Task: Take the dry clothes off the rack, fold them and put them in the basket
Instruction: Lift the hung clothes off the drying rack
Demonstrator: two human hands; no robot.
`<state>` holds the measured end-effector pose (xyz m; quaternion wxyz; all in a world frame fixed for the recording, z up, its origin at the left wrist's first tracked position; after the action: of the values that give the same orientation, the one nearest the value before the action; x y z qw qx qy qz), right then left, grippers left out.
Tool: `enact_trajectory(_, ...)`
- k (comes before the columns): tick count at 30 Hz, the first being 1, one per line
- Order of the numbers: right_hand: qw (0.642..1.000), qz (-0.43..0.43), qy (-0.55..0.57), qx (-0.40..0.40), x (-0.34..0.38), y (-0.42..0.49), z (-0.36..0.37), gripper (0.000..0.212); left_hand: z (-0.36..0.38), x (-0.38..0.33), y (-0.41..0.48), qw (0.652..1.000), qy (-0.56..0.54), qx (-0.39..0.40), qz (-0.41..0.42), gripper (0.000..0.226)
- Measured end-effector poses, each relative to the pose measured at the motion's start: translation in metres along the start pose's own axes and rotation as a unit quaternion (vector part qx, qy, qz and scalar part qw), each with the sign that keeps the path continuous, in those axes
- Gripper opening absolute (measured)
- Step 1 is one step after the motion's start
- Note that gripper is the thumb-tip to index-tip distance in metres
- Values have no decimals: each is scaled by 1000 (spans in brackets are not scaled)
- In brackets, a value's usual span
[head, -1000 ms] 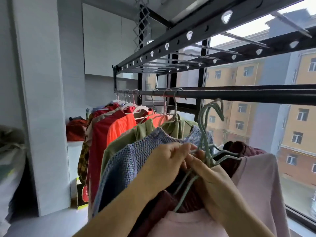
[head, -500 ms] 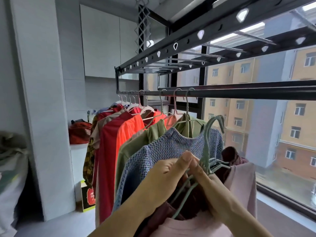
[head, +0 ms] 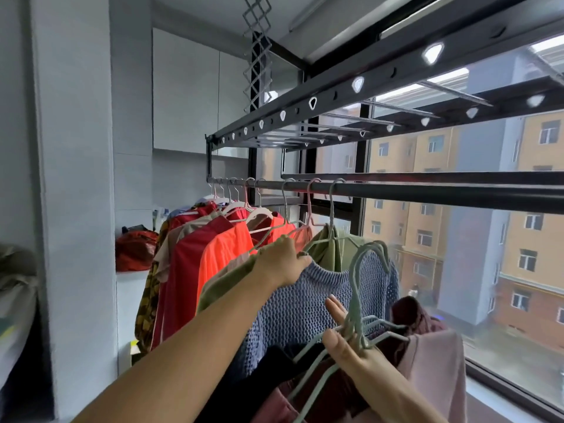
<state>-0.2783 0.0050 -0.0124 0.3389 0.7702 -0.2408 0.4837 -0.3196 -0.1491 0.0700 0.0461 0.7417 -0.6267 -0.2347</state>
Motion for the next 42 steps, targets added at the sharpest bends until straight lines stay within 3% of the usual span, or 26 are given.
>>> enact_trajectory(2,1000,7,-9,-1,-4,4,-4,108,8,-6,12,997,-68,32,-2,36)
enact_trajectory(6,1000,18,-16,-17,-6,11,-16,107,2,-13,25,968,-248,5,-22,19)
enact_trajectory(9,999,24,-15,-29,-4,14,-22,114,-14,-17,21,953,-299,-25,-40,28)
enact_trajectory(14,999,20,-17,-47,5,19,-23,115,-49,-16,-8,951,-300,-55,54,19)
enact_trajectory(16,998,14,-9,-67,9,21,-22,96,-32,-13,-31,951,-294,-30,87,16)
enact_trajectory(19,996,-10,27,-85,15,23,-13,37,3,-6,-59,961,-251,-41,108,19)
enact_trajectory(21,993,-14,66,-95,14,24,-4,24,18,3,-65,960,-254,-54,108,26)
enact_trajectory(23,990,-1,92,-110,8,26,5,25,25,13,-67,956,-275,-34,92,24)
enact_trajectory(27,992,30,78,-92,-5,31,17,50,33,26,-74,943,-324,21,77,33)
enact_trajectory(31,982,28,168,-77,-16,36,31,97,27,35,-79,926,-364,49,85,34)
enact_trajectory(35,936,4,339,-98,-19,47,43,83,24,48,-71,928,-348,58,119,40)
enact_trajectory(42,873,5,473,-118,-19,60,57,82,23,73,-63,913,-390,47,104,34)
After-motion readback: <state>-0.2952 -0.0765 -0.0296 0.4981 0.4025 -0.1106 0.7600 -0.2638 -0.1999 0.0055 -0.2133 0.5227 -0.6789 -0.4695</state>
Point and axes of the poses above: each hand's wrist, its own y-axis towards the middle knuckle, its own z-axis out of the palm, x = y × z, the point moved 3 cm from there along y, towards the middle knuckle, and after that the axes turned 11 degrees about y, right-handed, at the moved point
